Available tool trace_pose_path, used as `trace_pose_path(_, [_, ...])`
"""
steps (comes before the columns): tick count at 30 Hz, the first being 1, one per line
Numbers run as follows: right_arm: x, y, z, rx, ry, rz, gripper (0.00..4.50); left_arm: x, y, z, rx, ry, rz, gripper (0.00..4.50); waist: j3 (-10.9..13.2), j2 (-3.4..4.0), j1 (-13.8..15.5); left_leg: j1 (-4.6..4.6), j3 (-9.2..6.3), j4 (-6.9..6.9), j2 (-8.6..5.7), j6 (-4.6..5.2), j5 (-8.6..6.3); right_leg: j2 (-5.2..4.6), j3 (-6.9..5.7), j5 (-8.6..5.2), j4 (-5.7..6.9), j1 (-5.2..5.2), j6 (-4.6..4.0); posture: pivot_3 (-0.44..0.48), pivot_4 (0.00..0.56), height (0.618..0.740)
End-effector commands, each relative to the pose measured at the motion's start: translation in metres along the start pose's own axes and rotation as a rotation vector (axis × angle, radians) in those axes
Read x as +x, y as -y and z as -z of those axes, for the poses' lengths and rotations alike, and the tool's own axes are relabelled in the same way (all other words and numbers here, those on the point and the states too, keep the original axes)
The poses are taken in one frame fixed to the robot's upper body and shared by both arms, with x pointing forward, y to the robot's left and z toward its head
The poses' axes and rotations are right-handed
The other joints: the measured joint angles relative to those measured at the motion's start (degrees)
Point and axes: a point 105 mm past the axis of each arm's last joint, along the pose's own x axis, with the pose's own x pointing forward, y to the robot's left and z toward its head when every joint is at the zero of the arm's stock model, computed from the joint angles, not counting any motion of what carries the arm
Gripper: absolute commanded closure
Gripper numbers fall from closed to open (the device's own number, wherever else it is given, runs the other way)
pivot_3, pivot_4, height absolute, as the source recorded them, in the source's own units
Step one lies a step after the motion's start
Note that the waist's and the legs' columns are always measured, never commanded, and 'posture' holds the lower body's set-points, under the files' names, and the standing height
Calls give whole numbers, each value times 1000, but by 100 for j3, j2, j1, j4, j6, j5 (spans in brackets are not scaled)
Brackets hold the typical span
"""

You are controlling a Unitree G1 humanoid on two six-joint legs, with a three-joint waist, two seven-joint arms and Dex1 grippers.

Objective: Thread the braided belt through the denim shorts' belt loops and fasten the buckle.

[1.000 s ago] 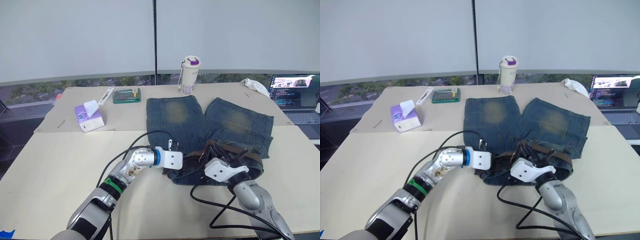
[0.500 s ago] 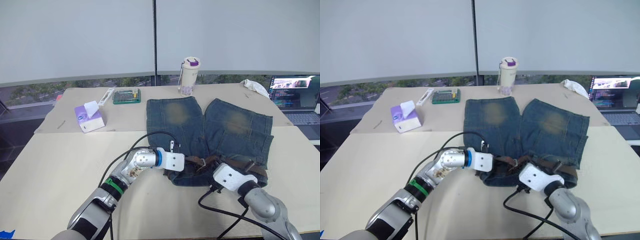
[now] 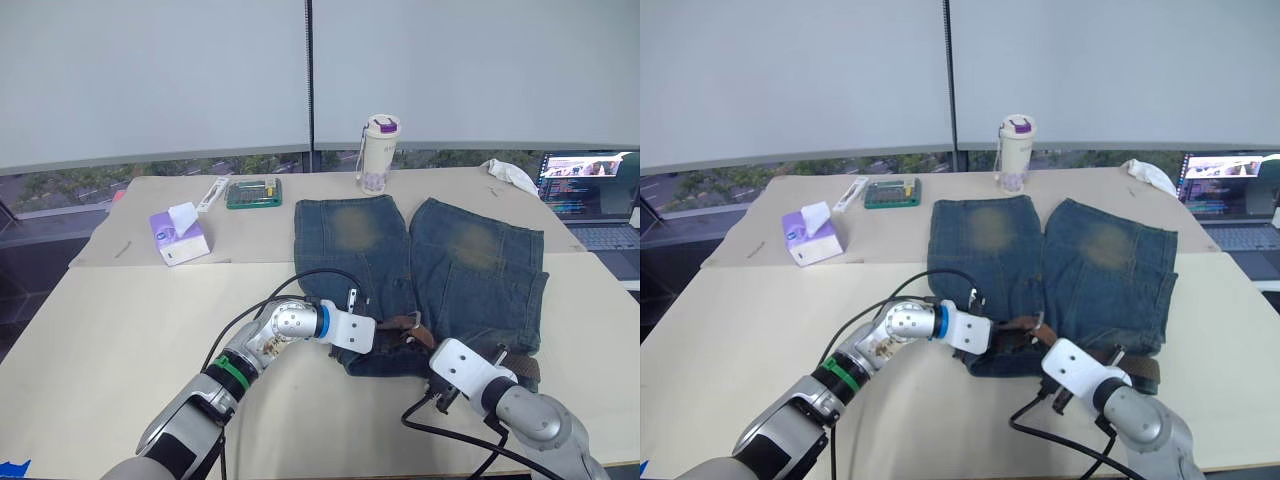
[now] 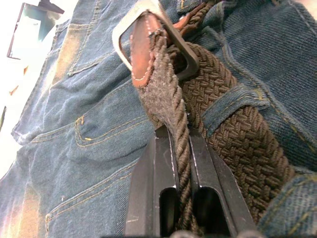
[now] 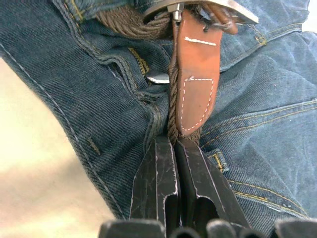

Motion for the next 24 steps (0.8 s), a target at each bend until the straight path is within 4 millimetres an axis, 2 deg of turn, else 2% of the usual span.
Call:
trace_pose_path(1, [4,-5,-26,-55,114,-23,4479,14,1,-20,67,63,32,4500,0,-1,0,0,0,0,0,0,0,0,0,0,0,0,0,0,150,740])
trace_pose_path(7, [6,6,-37,-140,175,23,4479,20,-13,-24,101,67,-26,4500,2,-3,6,-3,1,0,-3,0,0,-3,0,0,-1,-1,0,0,150,740])
trace_pose_path(17, [4,5,-32,-288,186,-44,4479,24,-39,-32,100,95,-179,4500,4,-5,19,-7,2,3,-5,-1,1,-5,-1,0,-3,-2,1,0,150,740])
trace_pose_path(20, [2,11,-30,-278,180,-32,4479,24,-36,-30,104,85,-161,4500,5,-7,19,-8,2,3,-5,-1,0,-5,-1,0,-3,-2,1,0,150,740])
trace_pose_path(24, [-8,21,-34,-153,205,-32,3154,23,-25,-24,98,71,-121,4500,5,-7,20,-9,2,3,-4,0,0,-5,0,0,-4,-2,1,0,150,740])
